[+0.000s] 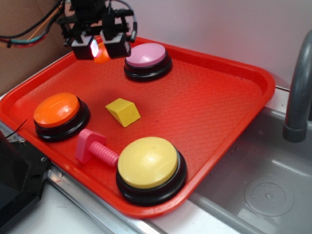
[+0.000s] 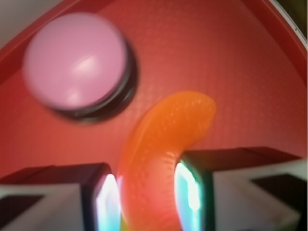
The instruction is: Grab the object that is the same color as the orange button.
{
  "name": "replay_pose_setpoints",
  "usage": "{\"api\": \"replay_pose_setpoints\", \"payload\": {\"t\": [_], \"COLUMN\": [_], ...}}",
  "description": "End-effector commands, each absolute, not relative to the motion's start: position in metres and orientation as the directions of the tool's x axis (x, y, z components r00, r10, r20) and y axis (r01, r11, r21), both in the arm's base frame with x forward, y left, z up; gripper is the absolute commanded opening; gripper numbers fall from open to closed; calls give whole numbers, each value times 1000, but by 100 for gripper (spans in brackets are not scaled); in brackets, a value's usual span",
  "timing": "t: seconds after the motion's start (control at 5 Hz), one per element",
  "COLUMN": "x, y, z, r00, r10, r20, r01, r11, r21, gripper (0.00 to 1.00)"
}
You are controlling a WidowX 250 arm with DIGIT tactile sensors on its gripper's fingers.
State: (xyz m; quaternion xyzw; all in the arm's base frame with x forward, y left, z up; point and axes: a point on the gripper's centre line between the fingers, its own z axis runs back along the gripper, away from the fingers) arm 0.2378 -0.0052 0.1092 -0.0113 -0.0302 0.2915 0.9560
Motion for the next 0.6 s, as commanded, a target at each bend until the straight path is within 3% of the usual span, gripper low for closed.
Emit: {"api": "replay_pose_setpoints", "payload": {"t": [0.0, 0.2, 0.4], "x": [239, 236, 238], "y": [-59, -66, -66], "z": [186, 202, 198], "r00": [948, 956, 966], "r10": [319, 291, 250], "r20": [15, 40, 56], "r01": [-317, -285, -246], "r11": [945, 953, 966], "r21": [-77, -105, -78], "gripper": [0, 0, 0]}}
